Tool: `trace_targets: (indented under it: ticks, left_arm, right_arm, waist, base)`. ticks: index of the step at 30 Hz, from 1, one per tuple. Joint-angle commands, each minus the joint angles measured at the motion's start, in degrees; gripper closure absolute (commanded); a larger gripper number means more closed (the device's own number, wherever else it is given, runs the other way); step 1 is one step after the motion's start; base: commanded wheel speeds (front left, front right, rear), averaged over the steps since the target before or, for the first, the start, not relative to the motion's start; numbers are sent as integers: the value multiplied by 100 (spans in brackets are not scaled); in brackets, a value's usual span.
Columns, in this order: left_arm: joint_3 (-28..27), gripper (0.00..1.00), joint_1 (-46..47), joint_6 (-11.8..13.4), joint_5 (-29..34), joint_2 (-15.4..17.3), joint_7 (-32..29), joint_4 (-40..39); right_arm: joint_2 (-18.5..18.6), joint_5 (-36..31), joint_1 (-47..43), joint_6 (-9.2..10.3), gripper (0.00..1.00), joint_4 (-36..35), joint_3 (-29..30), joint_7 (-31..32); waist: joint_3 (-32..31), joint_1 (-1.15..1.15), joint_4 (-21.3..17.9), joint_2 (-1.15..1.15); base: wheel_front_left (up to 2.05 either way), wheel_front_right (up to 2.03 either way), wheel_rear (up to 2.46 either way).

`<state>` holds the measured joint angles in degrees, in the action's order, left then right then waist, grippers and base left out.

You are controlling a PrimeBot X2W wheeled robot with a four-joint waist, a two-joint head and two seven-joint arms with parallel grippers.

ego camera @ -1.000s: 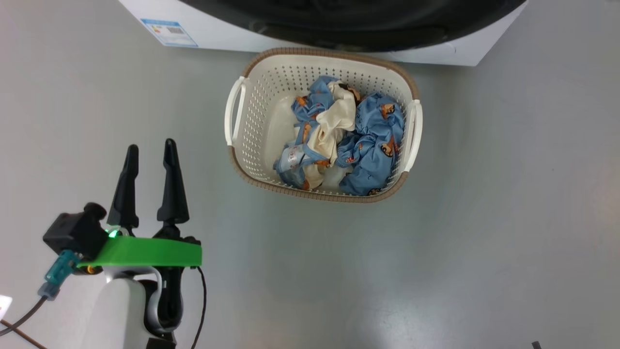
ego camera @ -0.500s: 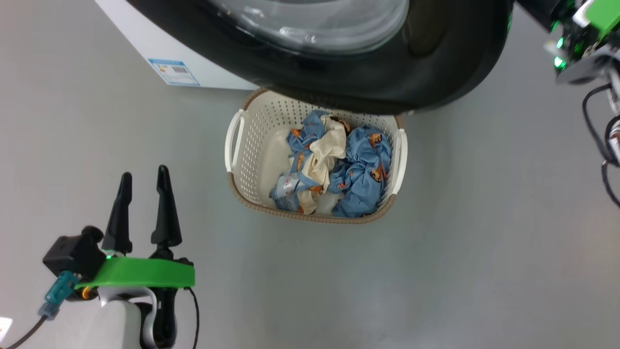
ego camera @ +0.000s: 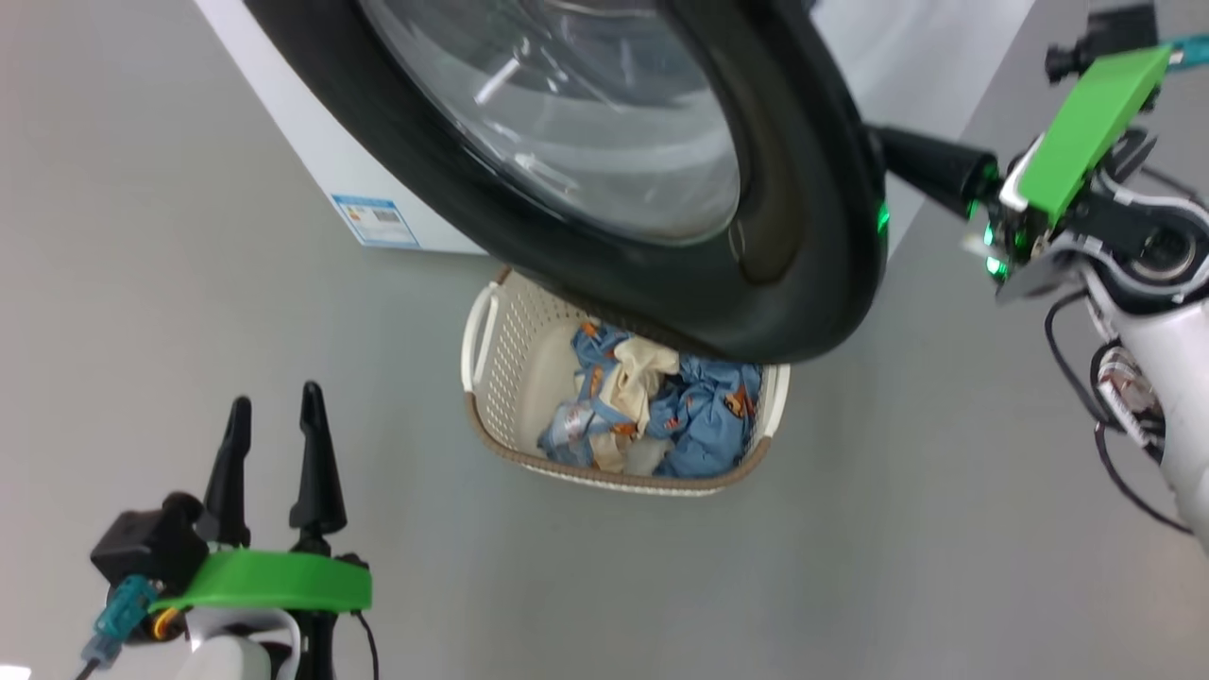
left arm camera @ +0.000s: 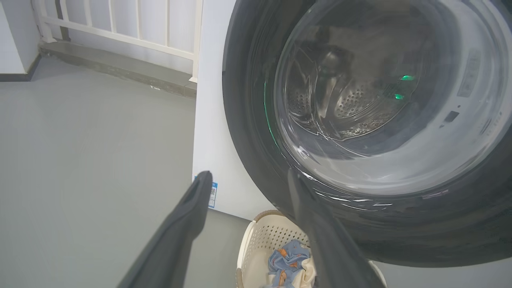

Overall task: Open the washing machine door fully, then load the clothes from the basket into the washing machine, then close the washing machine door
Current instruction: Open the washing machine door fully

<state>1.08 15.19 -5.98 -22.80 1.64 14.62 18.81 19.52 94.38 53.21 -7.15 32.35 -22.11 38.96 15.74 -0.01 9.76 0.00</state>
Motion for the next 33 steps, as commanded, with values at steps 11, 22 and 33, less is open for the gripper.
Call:
trace_targets:
  ticks: [11,22,33]
  left_arm:
    - [-242,0,-327,47,88,123,38,37]
    - [-234,0,-486,70,126,123,38,157]
    - [-219,0,-638,66,201,133,38,297]
  right_arm:
    - [-101,204,-763,-34,100,-298,-40,331]
    - [-172,368,-1364,-34,100,-463,15,523]
    - [-272,512,-1824,-34,100,-634,1,707]
  waist:
    - [-636,1,323,0]
    - [-978,1,694,0]
    - [-1276,1,1123,0]
  base:
    - [0,0,0]
    - [0,0,0]
    - [0,0,0]
